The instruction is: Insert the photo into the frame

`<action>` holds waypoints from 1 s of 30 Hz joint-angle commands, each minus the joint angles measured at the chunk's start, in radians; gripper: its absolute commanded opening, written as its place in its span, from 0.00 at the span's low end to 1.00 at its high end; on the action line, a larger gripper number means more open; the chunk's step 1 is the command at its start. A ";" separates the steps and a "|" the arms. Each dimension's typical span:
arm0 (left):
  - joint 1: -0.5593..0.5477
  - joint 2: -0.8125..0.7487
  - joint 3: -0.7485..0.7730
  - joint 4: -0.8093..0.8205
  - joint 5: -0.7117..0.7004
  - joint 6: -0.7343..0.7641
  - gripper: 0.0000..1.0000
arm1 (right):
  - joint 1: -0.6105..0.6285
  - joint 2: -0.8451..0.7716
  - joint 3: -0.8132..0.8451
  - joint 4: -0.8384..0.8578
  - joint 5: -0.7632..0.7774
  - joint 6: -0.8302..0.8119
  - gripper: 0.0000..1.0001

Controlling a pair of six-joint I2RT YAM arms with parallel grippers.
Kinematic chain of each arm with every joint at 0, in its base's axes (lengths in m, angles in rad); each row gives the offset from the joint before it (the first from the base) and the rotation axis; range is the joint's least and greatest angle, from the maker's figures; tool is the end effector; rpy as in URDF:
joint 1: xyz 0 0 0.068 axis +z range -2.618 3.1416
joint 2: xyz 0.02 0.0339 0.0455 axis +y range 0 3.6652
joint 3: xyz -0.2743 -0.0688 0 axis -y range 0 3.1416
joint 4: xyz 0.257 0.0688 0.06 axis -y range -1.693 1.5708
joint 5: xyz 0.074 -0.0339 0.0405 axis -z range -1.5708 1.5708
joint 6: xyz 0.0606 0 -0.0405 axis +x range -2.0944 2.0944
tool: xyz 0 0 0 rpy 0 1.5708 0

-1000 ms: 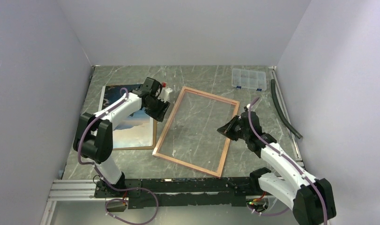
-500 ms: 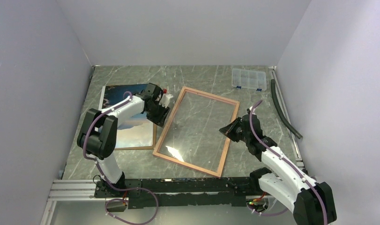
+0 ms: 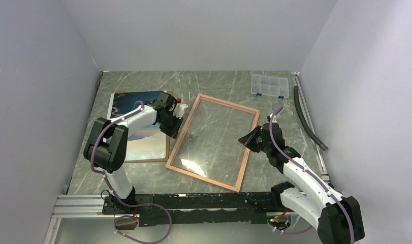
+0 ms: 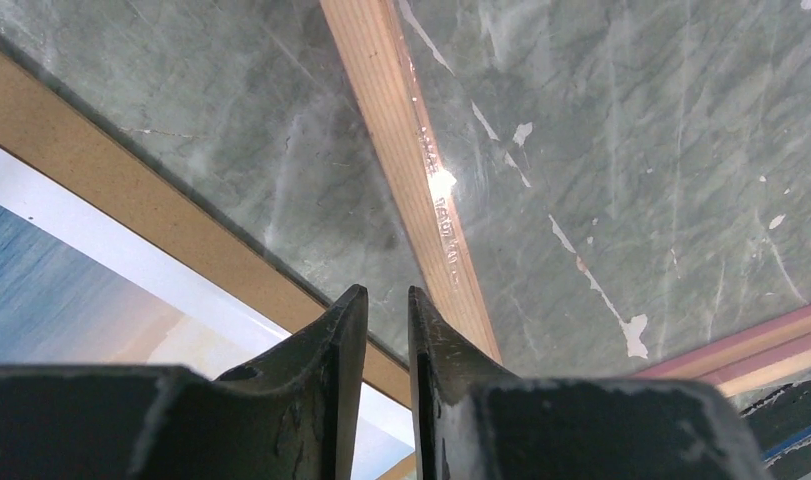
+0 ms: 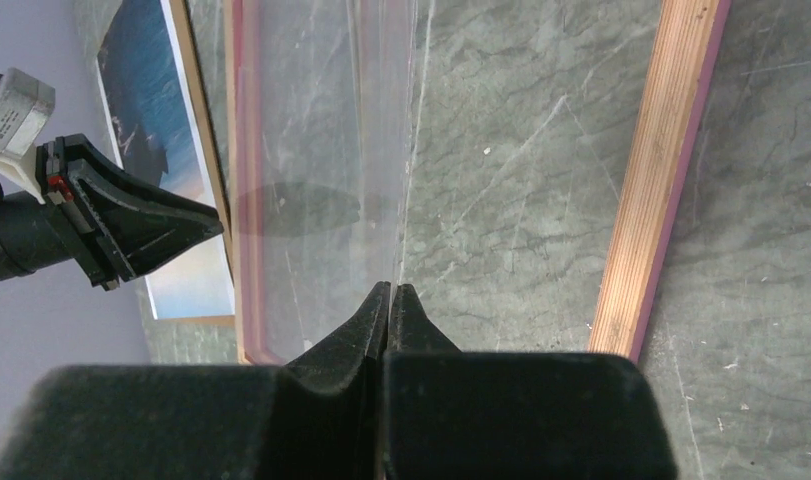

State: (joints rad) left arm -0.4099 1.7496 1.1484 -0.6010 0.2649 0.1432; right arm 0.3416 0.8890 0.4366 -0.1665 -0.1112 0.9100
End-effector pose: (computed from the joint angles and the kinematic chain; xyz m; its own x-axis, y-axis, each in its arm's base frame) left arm 0.3261 -0.1590 0.1640 -0.7796 0.4889 -0.3915 0.5884 0.7858 -0.1903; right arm 0.1992 0.0780 0.1902 -0.6656 0.5961 -0.4491 0.1750 0.7096 0.6826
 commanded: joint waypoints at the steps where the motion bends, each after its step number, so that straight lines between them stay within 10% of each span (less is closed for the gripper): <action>1: -0.006 0.005 -0.008 0.025 0.023 -0.008 0.27 | -0.009 -0.005 0.052 0.024 0.021 -0.051 0.00; 30: -0.055 -0.015 -0.005 0.017 -0.039 -0.022 0.30 | -0.087 0.089 0.158 -0.075 -0.133 -0.207 0.00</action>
State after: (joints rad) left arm -0.4568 1.7493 1.1324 -0.5831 0.2379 0.1364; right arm 0.2680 0.9745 0.5404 -0.2348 -0.1989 0.7647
